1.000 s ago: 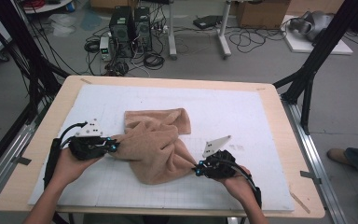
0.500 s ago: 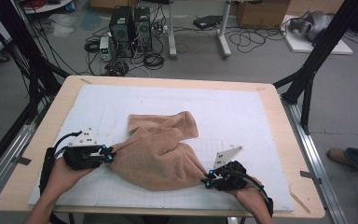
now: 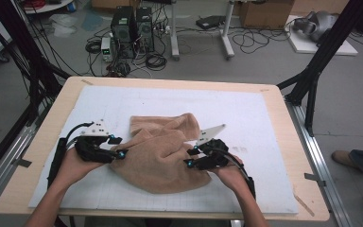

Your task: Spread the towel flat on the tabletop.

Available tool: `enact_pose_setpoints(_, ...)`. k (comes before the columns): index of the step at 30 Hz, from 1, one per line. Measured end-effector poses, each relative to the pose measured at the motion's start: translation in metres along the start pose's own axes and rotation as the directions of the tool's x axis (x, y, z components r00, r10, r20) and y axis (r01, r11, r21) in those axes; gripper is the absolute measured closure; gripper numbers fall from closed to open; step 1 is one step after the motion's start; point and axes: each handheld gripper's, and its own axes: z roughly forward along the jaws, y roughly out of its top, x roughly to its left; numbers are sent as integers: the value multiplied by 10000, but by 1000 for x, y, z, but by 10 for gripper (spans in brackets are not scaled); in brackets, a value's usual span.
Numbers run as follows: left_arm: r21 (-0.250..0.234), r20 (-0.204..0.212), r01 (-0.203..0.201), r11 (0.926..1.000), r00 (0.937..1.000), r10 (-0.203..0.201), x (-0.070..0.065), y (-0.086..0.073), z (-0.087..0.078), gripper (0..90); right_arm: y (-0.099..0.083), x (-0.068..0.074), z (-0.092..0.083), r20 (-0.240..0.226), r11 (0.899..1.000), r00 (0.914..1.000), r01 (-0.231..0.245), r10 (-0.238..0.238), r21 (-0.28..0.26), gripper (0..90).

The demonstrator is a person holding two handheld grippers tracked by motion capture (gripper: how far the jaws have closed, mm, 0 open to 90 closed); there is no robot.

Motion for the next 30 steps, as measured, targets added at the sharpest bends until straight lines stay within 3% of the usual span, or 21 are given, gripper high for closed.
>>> enact_pose_setpoints(2,571,269,-53,9984,9996,38,-1,-4,17,553,1,-4,14,-172,9994,9998,-61,68,353,584)
enact_pose_setpoints(3,571,269,-53,9984,9996,38,-1,-4,17,590,0,-5,20,-258,9983,9995,-143,157,569,610)
enact_pose_setpoints(4,1017,283,-291,9944,9993,263,-3,-5,26,625,-1,-6,26,-421,9970,9990,-131,163,760,651)
enact_pose_setpoints(5,1017,283,-291,9944,9993,263,-3,-5,26,656,-2,-6,31,-560,9957,9984,-53,105,921,692)
enact_pose_setpoints(7,1225,324,-396,9917,9988,359,-5,-6,33,689,-4,-4,34,-630,9950,9979,-65,129,997,726)
enact_pose_setpoints(8,1317,305,-442,9903,9987,405,-6,-6,35,736,-7,-4,34,-708,9965,9973,-137,196,827,829)
enact_pose_setpoints(9,1402,281,-498,9889,9985,463,-7,-7,37,754,-8,-5,32,-797,9964,9965,-199,264,818,849)
enact_pose_setpoints(12,1152,260,-94,9933,9996,64,-6,-15,37,775,-11,-4,24,-743,9966,9970,-141,201,815,858)
enact_pose_setpoints(19,326,-8,63,9994,10000,-63,-13,-19,15,786,-25,5,-12,-384,9979,9992,-112,137,645,861)
enact_pose_setpoints(23,66,-56,160,9998,9999,-160,-17,-23,5,786,-33,20,-29,-262,9974,9996,83,-64,711,862)
enact_pose_setpoints(25,-148,120,207,9997,9997,-205,-23,-26,0,786,-36,23,-31,-273,9977,9996,124,-106,671,863)
enact_pose_setpoints(27,-181,269,72,9998,9996,-67,-30,-29,-3,782,-42,37,-35,-316,9952,9993,243,-213,953,864)
enact_pose_setpoints(30,-167,528,63,9998,9986,-54,-35,-33,-10,693,-48,44,-36,-466,9926,9984,375,-323,1152,862)
